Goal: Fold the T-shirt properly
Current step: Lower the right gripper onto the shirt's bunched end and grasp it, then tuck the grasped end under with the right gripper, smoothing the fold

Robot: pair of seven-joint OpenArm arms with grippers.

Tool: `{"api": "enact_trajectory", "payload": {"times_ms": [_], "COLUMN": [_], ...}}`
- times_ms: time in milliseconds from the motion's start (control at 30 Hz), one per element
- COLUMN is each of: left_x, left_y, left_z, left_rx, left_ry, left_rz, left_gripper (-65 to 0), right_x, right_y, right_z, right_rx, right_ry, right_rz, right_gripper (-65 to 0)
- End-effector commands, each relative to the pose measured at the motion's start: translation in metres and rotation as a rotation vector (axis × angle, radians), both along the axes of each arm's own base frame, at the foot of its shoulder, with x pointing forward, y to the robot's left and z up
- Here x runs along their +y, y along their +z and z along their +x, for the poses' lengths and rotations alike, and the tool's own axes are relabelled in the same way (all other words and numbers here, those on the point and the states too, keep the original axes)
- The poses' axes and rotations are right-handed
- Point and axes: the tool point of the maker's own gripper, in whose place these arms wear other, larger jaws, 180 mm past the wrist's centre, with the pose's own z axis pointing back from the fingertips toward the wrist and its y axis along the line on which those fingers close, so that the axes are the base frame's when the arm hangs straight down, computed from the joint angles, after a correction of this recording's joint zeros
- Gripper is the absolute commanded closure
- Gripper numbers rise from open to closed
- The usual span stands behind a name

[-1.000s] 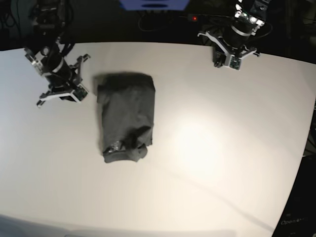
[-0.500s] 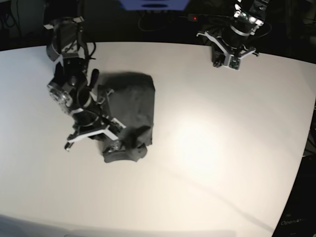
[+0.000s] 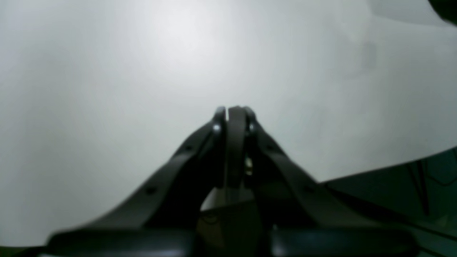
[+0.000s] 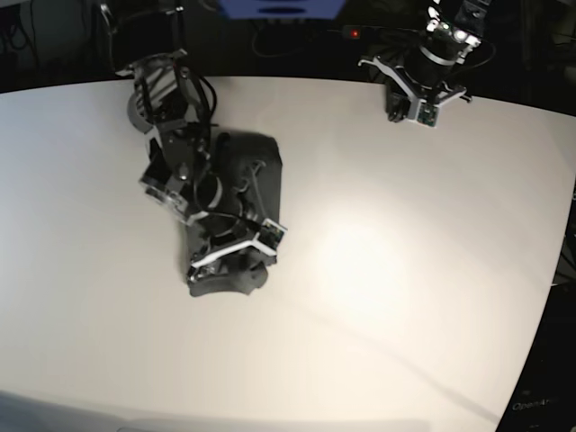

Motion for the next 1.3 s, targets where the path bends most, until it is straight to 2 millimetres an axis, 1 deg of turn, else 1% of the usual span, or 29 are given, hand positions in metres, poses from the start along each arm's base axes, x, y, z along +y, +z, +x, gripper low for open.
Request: {"api": "enact_trajectory", "payload": {"times_ms": [0,200,300,367,567,600,667,700,767,867,933,1000,1100,1133,1200,1267], "left_x": [0.003,0.003,0.003,0.003,0.004,0.004,0.004,0.005,0.005,0.005,0.005,0.006,0.006,0.006,0.006,0.006], "left_y": [-0.001,-0.001,-0.001,-0.001,0.0,0.002,0.0,-0.002,-0.002,-0.002,-0.001,0.0,0.0,0.0,0.0,0.0], "left_z": [-0.005,-0.005,-0.005,-0.004,0.0,0.006,0.008,0.005,0.01,0.012,0.013,0.017,0.018,0.018,0.018,0.018], "left_rx": [0.024,0.022,0.024,0.022,0.012,0.0,0.01,0.032,0.041,0.042,0.041,0.033,0.031,0.031,0.031,0.031], "left_ry": [0.001,0.001,0.001,0.001,0.002,0.002,0.004,0.004,0.002,0.002,0.002,0.002,0.002,0.002,0.002,0.002], "left_rz": [0.008,0.008,0.009,0.009,0.01,0.01,0.014,0.02,0.026,0.028,0.028,0.029,0.029,0.029,0.029,0.029], "left_gripper": [-1.8,-1.8,-1.8,-1.8,-1.8,-1.8,-1.8,-1.8,-1.8,-1.8,-1.8,-1.8,-1.8,-1.8,-1.8,-1.8], "right_x": [-0.001,0.005,0.004,-0.001,-0.004,-0.004,-0.004,-0.004,-0.01,-0.012,-0.021,-0.025,-0.027,-0.033,-0.039,-0.045], "right_y": [0.012,0.001,-0.006,-0.009,-0.003,-0.002,0.008,0.014,0.02,0.021,0.019,0.017,0.016,0.014,0.012,0.002], "right_z": [0.012,0.026,0.027,0.027,0.032,0.032,0.034,0.035,0.038,0.038,0.038,0.038,0.038,0.04,0.047,0.05], "right_rx": [-0.04,-0.023,-0.005,-0.001,-0.022,-0.025,-0.052,-0.07,-0.095,-0.101,-0.097,-0.095,-0.093,-0.087,-0.087,-0.063], "right_ry": [-0.002,0.028,0.027,0.026,0.028,0.028,0.029,0.03,0.027,0.026,0.024,0.025,0.022,0.011,-0.002,-0.019], "right_rz": [0.014,0.046,0.04,0.027,0.014,0.015,0.014,0.013,-0.011,-0.022,-0.04,-0.044,-0.046,-0.051,-0.034,-0.011], "right_gripper": [-0.3,-0.3,-0.3,-0.3,-0.3,-0.3,-0.3,-0.3,-0.3,-0.3,-0.3,-0.3,-0.3,-0.3,-0.3,-0.3]}}
